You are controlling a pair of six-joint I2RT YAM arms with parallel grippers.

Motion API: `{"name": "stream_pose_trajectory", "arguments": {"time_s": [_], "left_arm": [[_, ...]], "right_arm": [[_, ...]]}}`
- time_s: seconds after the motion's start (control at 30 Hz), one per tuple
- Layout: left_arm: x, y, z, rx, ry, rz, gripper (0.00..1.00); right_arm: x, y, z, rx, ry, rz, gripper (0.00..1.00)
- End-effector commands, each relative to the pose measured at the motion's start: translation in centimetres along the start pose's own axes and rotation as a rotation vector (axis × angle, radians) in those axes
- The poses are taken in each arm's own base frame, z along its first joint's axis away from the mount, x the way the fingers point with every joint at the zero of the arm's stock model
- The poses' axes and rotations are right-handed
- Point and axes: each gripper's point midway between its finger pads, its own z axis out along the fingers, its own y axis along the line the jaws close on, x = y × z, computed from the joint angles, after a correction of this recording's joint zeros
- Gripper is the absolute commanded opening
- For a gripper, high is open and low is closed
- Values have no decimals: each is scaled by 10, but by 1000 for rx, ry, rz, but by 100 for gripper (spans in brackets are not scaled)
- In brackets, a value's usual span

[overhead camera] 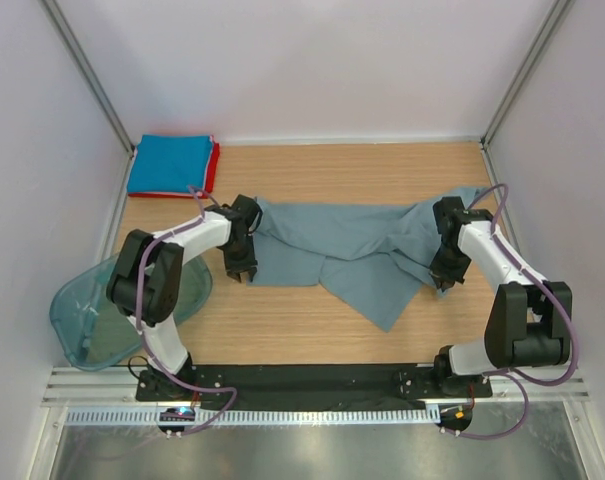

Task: Fold and stack the t-shirts
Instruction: Flatten the tshirt out

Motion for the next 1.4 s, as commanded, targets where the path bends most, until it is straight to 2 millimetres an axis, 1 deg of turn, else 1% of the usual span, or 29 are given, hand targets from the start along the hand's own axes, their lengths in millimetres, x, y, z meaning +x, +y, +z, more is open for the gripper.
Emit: {"name": "stream_pose_trajectory", "arguments": {"time_s": [0.0, 0.07, 0.1, 0.2, 0.33, 0.53, 0.63, 0.67, 0.7, 0.73, 0.77, 0.8, 0.83, 0.87, 0.9, 0.93, 0.97, 1.0, 1.03, 1.07, 1.1, 1.13, 1.17, 1.2, 1.23, 1.27, 1.3, 1.33, 1.37], "left_arm": [[4, 0, 14, 25, 6, -5, 31], [8, 0, 14, 28, 15, -19, 24], [11, 2, 15, 24, 22, -25, 15], [14, 3, 14, 28, 18, -42, 0], [9, -5, -1, 70, -2, -53, 0], [-10, -16, -50, 122, -69, -53, 0], [-28, -23, -92, 146, -119, -51, 0], [-46, -26, -117, 149, -194, -69, 0], [-48, -19, -145, 147, -255, -88, 0], [-56, -12, -162, 132, -324, -135, 0], [-65, -12, -189, 166, -406, -160, 0], [-70, -11, -208, 193, -467, -182, 0], [-72, -7, -238, 236, -548, -207, 0], [-77, -1, -253, 232, -598, -241, 0], [-82, 3, -283, 256, -654, -269, 0], [-84, 8, -300, 262, -686, -290, 0], [-86, 13, -314, 258, -715, -310, 0], [-88, 19, -349, 288, -777, -331, 0], [-89, 23, -363, 293, -804, -349, 0], [-88, 28, -382, 310, -843, -371, 0], [-87, 34, -396, 322, -871, -398, 0], [-86, 39, -428, 372, -941, -422, 0], [-84, 44, -443, 390, -974, -437, 0], [-77, 50, -452, 388, -985, -455, 0], [-70, 56, -481, 436, -1044, -478, 0], [-65, 60, -490, 453, -1058, -490, 0], [-58, 63, -497, 477, -1067, -509, 0], [-54, 58, -494, 502, -1042, -496, 0], [-54, 52, -483, 509, -1008, -482, 0]], "right_arm": [[-2, -5, -9, -8, -33, 22, 1], [-2, -8, -10, -2, -41, 16, 1], [-2, -8, -10, -2, -41, 18, 1], [-2, -8, -12, -3, -38, 18, 1], [-4, -7, -16, -14, -50, 23, 1], [-12, -6, -36, -43, -73, 27, 1], [-28, -10, -64, -55, -136, 14, 1], [-43, -10, -83, -78, -192, 27, 1], [-46, -15, -94, -75, -214, 28, 1], [-55, -23, -106, -47, -255, 35, 1], [-70, -24, -129, -67, -316, 62, 1], [-69, -31, -139, -52, -320, 67, 1], [-72, -34, -151, -58, -343, 81, 1], [-80, -36, -170, -83, -392, 113, 1], [-79, -40, -179, -91, -401, 127, 1], [-81, -42, -190, -107, -424, 143, 1], [-89, -43, -211, -145, -475, 169, 1], [-92, -45, -222, -157, -498, 176, 1], [-94, -50, -230, -142, -506, 179, 1], [-102, -58, -261, -174, -584, 218, 1], [-103, -68, -273, -164, -615, 234, 1], [-105, -72, -287, -183, -649, 246, 1], [-111, -78, -316, -232, -723, 278, 1], [-107, -85, -325, -232, -733, 286, 1], [-107, -88, -337, -256, -764, 290, 1], [-102, -95, -358, -319, -821, 310, 1], [-96, -95, -367, -372, -835, 341, 1], [-91, -96, -372, -410, -844, 352, 1], [-86, -88, -365, -436, -812, 330, 1]]}}
